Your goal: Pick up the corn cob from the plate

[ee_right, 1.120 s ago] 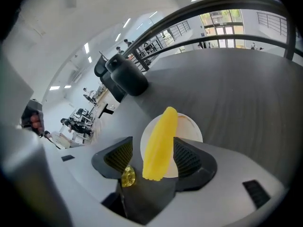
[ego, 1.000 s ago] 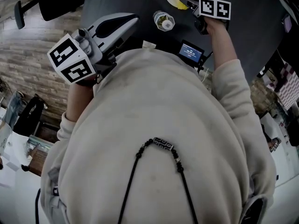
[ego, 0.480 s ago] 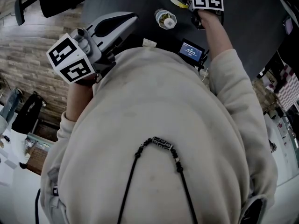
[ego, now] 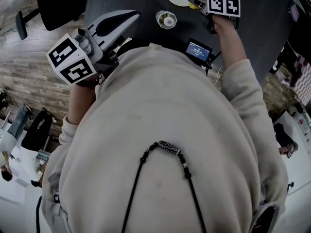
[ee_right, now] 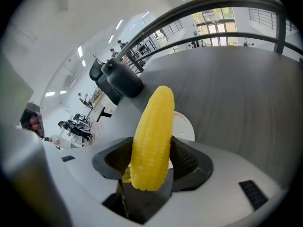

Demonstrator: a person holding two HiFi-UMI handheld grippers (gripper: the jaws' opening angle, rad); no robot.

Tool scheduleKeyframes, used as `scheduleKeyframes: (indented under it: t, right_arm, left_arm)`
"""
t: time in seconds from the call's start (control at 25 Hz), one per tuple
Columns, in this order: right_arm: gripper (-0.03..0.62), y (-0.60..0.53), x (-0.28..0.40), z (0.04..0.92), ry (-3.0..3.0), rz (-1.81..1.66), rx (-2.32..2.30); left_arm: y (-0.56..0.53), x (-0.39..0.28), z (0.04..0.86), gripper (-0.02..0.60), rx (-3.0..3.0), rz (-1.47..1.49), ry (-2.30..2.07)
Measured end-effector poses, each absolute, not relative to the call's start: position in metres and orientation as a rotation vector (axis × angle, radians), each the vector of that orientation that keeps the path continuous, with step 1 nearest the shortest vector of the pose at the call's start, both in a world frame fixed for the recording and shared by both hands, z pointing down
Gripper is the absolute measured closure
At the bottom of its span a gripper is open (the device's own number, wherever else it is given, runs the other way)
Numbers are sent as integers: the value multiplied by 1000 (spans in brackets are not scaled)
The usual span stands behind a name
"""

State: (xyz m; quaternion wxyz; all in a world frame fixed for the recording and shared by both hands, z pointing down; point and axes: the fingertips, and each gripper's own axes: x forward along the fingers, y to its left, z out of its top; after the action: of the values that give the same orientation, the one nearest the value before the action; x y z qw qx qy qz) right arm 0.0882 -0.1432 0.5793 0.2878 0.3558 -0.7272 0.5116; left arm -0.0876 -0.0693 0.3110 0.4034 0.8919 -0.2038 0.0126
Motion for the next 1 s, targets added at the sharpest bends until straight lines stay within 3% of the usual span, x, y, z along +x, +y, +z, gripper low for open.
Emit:
scheduleKeyframes:
  t: [0.6, 1.0]
  right_arm:
    - [338, -84, 145, 368, -2347, 1193, 1244]
    - [338, -42, 120, 261, -2637, 962, 1412]
  left_arm:
    - [-69, -24, 262, 580, 2502, 86, -125]
    - [-50, -9, 238, 580, 2602, 88, 39]
